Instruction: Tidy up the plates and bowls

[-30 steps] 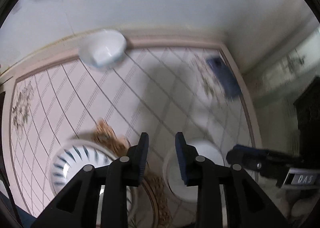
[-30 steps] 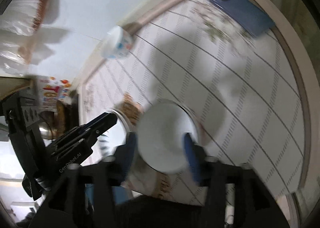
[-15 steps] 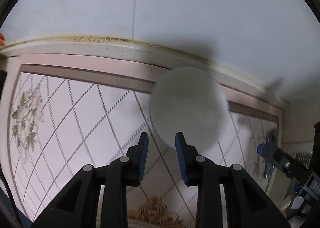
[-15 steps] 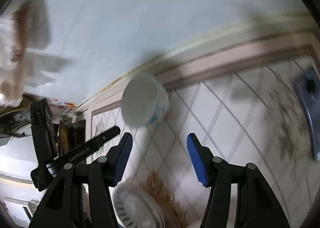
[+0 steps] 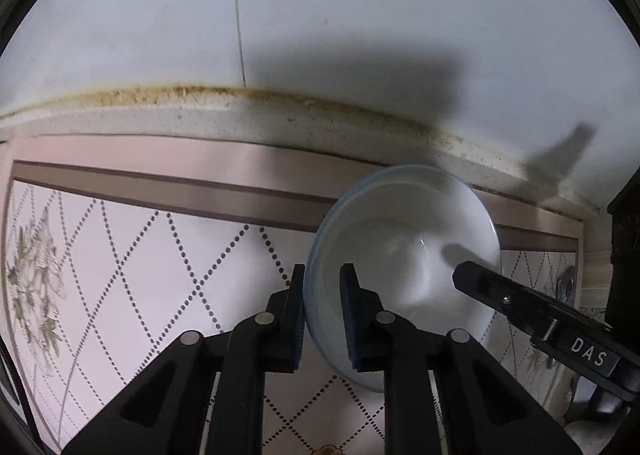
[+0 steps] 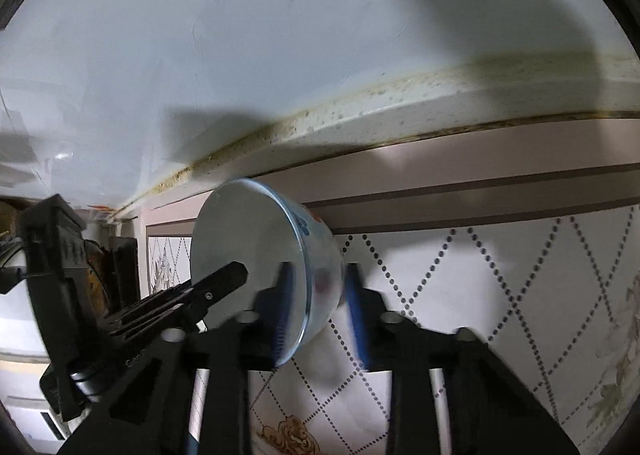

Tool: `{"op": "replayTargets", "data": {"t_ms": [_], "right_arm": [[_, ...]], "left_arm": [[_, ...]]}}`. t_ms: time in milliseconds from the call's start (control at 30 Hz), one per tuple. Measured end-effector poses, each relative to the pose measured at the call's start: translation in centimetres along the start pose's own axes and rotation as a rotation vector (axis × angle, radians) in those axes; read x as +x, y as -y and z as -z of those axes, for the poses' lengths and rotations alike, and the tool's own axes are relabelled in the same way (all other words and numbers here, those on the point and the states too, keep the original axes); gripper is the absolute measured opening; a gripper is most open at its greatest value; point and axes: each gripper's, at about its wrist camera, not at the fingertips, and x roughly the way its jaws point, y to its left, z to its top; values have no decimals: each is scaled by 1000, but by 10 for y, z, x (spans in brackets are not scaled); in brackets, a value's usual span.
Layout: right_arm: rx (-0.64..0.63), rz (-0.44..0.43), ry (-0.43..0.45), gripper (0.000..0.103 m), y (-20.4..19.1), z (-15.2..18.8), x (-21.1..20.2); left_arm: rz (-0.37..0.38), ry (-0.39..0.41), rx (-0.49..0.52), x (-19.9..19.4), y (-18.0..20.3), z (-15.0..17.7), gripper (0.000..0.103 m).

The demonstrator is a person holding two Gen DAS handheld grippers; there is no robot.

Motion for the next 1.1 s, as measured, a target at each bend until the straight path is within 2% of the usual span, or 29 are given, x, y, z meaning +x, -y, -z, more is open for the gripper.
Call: {"op": "replayTargets", "data": {"t_ms": [233, 500, 900, 1100], "right_arm": [[-27, 26, 8, 17, -8, 5, 1], [-48, 24, 28, 17, -22, 30, -21], [-33, 30, 99, 17, -22, 119, -101], [2, 41, 128, 17, 0, 177, -146]], "left_arm": [[-21, 24, 20, -12, 9, 8, 14], [6, 64, 50, -46, 16, 30, 14], [80, 124, 162, -120, 51, 103, 14], [115, 112, 243, -132, 83, 144, 14]]}}
